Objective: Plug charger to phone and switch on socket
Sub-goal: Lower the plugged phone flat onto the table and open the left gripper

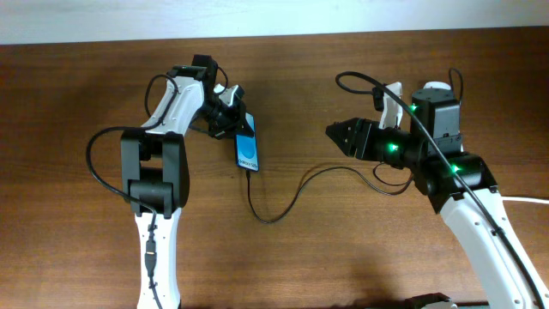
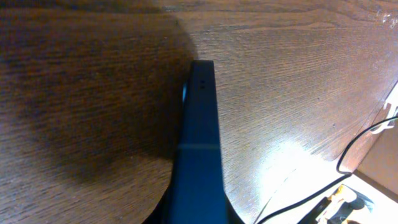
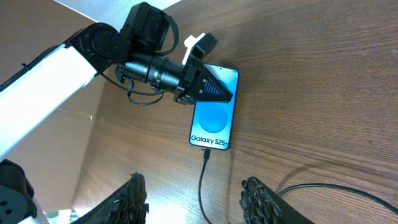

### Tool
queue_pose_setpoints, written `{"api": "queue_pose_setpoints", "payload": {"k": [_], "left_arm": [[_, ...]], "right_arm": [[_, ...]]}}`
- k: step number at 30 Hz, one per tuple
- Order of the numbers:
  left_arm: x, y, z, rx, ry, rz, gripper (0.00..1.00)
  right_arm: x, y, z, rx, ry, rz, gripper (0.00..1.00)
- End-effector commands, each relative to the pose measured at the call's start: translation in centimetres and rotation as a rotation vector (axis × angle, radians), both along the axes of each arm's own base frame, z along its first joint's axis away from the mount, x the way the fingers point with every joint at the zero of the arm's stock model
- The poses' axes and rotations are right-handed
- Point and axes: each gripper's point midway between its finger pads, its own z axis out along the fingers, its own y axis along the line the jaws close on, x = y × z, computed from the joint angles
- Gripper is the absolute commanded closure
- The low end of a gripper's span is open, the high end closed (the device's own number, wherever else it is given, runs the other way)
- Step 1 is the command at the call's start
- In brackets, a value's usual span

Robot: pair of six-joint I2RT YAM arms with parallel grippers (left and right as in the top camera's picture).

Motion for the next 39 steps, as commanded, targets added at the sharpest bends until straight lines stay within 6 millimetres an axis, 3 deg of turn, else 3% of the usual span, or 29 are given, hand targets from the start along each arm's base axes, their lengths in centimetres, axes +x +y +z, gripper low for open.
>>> {"api": "queue_pose_setpoints", "payload": {"k": [1,7,15,27,32,35,39], "left_arm": [[0.2,1.3,-1.3,0.086,-0.007,0.004,1.00],[0.3,1.4,-1.3,0.090,-0.008,0.004,0.74],[-0.1,3.2,-2.3,0.211,0.003,0.006,0.68],[-0.3,8.2,-3.6,0.520,0.005,0.022,0.64],[-0.3,8.2,-3.6,0.519,0.004,0.021,0.51],[-0.3,8.2,-3.6,0.519,0.005,0.021,0.50],[-0.3,8.2,-3.6,0.520,0.004,0.021,0.35]], "right_arm": [[0.4,-0.4,0.4,-0.014,-0.025,-0.010,0.48],[0.4,-0.4,0.4,-0.015,-0.025,-0.010,0.49],[0.4,-0.4,0.4,-0.016,-0.025,-0.011,0.48],[0.4,-0.4,0.4,-0.016,-0.024,-0.011,0.48],[0.2,-0.5,0.1,-0.018,-0.009,-0.011,0.48],[0.1,-0.5,0.1,-0.018,-0.007,-0.011,0.48],[0.1,-0.5,0.1,-0.018,-0.007,-0.011,0.48]]}}
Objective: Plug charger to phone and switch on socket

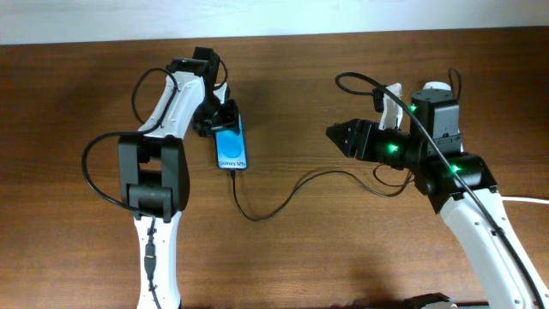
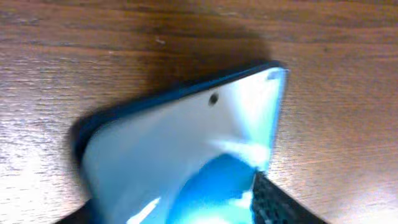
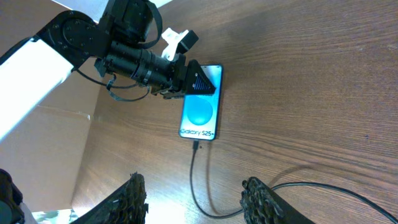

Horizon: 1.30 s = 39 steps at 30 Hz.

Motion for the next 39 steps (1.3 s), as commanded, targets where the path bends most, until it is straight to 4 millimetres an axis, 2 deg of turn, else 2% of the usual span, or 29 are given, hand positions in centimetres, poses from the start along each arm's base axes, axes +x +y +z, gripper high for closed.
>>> {"api": "queue_pose_setpoints", "payload": {"k": [1,8,10,12,14,17,18,19,20,21,24,26,28,29,31,33,34,35,37,39], "left_arm": [[-1.1,2.3,-3.2,0.101,0.063,0.008,0.34],[-0.5,2.6,-2.9,0.116,0.045,0.010,0.41],[0.8,3.1,-0.3,0.112,0.012,0.025,0.36],[3.1,4.1,5.4,0.099,-0.078,0.049,0.36],[4.4,4.4,10.6,0.087,-0.177,0.054,0.36],[4.8,4.4,19.8,0.062,-0.375,0.065,0.34],[4.6,4.4,21.2,0.058,-0.408,0.067,0.33],[4.4,4.4,23.3,0.051,-0.463,0.065,0.33],[4.4,4.3,24.3,0.044,-0.499,0.047,0.32],[4.4,4.3,25.3,0.041,-0.531,0.046,0.32],[4.2,3.8,25.8,0.011,-0.537,0.037,0.32],[4.1,3.4,26.0,-0.010,-0.539,0.024,0.34],[3.9,3.4,26.5,-0.011,-0.549,0.024,0.34],[3.6,3.4,27.3,-0.010,-0.568,0.014,0.33],[2.9,3.4,29.3,-0.015,-0.609,0.014,0.30],[2.3,3.3,30.7,-0.019,-0.638,0.010,0.30],[2.1,3.3,31.2,-0.020,-0.649,0.010,0.29],[1.9,3.4,31.5,-0.021,-0.656,0.011,0.29],[1.9,3.4,31.4,-0.020,-0.653,0.011,0.29],[2.0,3.4,31.1,-0.018,-0.643,0.011,0.27]], "right_arm": [[0.3,-0.4,0.4,-0.011,-0.021,-0.007,0.48],[0.3,-0.4,0.4,-0.011,-0.022,-0.007,0.48],[0.3,-0.4,0.4,-0.011,-0.022,-0.007,0.48],[0.5,-0.4,1.1,-0.014,-0.042,-0.007,0.48],[0.6,-0.4,2.4,-0.039,-0.088,0.016,0.47],[0.7,-1.9,5.6,-0.152,-0.136,-0.014,0.43],[0.5,-2.5,6.5,-0.196,-0.143,-0.031,0.43],[0.3,-3.7,7.7,-0.249,-0.143,-0.070,0.40],[0.0,-4.6,8.7,-0.272,-0.140,-0.096,0.38],[-0.6,-6.7,10.4,-0.293,-0.124,-0.159,0.37],[-2.1,-12.8,13.0,-0.328,-0.088,-0.328,0.36],[-3.7,-18.2,13.3,-0.347,-0.026,-0.493,0.36],[-5.0,-22.0,12.6,-0.346,0.040,-0.620,0.34],[-5.9,-24.5,12.0,-0.344,0.082,-0.704,0.32],[-7.1,-28.3,11.3,-0.381,0.111,-0.785,0.32],[-7.3,-30.5,10.6,-0.389,0.139,-0.836,0.31],[-7.1,-31.7,9.9,-0.394,0.167,-0.857,0.30],[-6.2,-33.1,8.3,-0.383,0.217,-0.859,0.30],[-4.7,-34.3,5.9,-0.362,0.277,-0.843,0.30],[-2.5,-36.3,1.7,-0.327,0.370,-0.818,0.31]]}}
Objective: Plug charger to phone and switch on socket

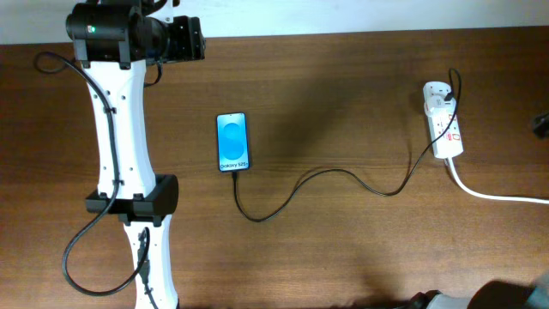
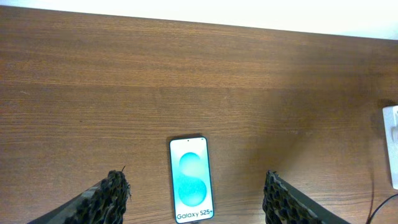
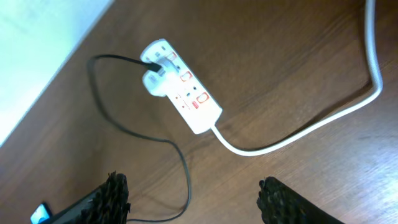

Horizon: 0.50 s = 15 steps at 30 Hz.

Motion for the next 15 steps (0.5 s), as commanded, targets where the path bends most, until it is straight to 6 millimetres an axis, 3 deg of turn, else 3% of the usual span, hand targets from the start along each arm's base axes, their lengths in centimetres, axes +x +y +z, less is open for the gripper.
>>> {"api": "queue_pose_setpoints", "payload": {"k": [1,4,8,15], "left_arm": [[-0.4,-0.3,0.8,-0.001,-0.017,-0.024,0.27],[-0.5,-0.4,0.8,-0.001,-0.017,-0.024,0.27],[-0.5,-0.4,0.8,-0.001,-0.017,-0.024,0.24],[-0.4,-0.4,0.8,-0.001,-0.017,-0.024,0.22]], "right_arm": [[2.0,-2.3,-4.7,0.060,0.083,0.002,0.31],[4.3,-3.6,-9.0,0.131,0.113,0.016,0.32],[7.3,-4.6,-12.1,0.134,0.096,0.046,0.31],[11.8,-1.9,-18.9,0.140,0.185,0.115,0.30]]}}
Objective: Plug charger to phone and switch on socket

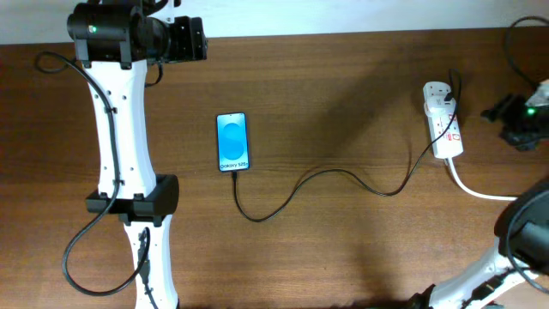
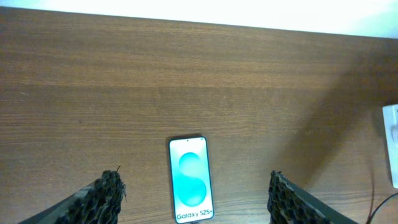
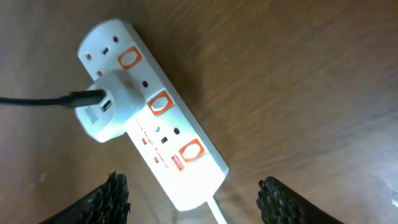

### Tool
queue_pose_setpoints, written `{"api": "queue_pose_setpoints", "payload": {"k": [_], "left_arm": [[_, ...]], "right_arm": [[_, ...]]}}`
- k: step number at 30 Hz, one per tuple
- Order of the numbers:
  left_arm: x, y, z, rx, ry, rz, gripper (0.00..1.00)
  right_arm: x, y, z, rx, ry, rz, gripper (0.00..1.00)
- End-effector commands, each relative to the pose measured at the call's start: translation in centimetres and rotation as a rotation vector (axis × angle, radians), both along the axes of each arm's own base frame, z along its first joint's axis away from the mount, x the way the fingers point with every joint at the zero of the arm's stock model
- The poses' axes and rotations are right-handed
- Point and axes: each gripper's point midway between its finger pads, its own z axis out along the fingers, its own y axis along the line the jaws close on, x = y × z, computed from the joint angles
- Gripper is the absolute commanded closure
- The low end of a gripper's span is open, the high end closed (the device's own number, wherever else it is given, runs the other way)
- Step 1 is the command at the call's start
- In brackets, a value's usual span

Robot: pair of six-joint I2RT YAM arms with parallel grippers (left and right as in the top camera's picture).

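Note:
The phone lies flat on the brown table with its blue screen up, also seen in the left wrist view as the phone. A black cable runs from its lower end to a white charger plug seated in the white power strip, which carries orange switches. My left gripper hangs open high above the phone. Just right of the power strip is my right gripper, open and close over it, holding nothing.
A thick white lead leaves the strip's near end toward the right table edge. The left arm's white links stand over the table's left part. A pale wall strip borders the far table edge.
My right gripper has moved in from the right edge to just beside the power strip and much closer to it; the strip fills its view. The left arm and the phone stayed put.
First my left gripper held the tilted phone by its top end, cable plugged in, with the right gripper open mid-table. Then the phone sat further left and straighter, still held. Later both arms were away, the phone lying free; now the right gripper is at the strip.

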Motion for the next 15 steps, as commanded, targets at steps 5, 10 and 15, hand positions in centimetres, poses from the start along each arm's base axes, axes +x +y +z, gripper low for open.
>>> {"api": "queue_pose_setpoints", "payload": {"k": [5,10,15], "left_arm": [[-0.4,-0.2,0.8,-0.003,-0.018,-0.018,0.19],[-0.4,-0.2,0.8,-0.003,-0.018,-0.018,0.18],[-0.4,-0.2,0.8,-0.002,-0.018,-0.018,0.18]], "right_arm": [[2.5,0.7,-4.2,-0.012,0.034,0.007,0.30],[3.8,1.7,-6.6,-0.026,0.058,0.025,0.30],[4.3,2.3,-8.3,-0.055,0.094,0.017,0.30]]}}
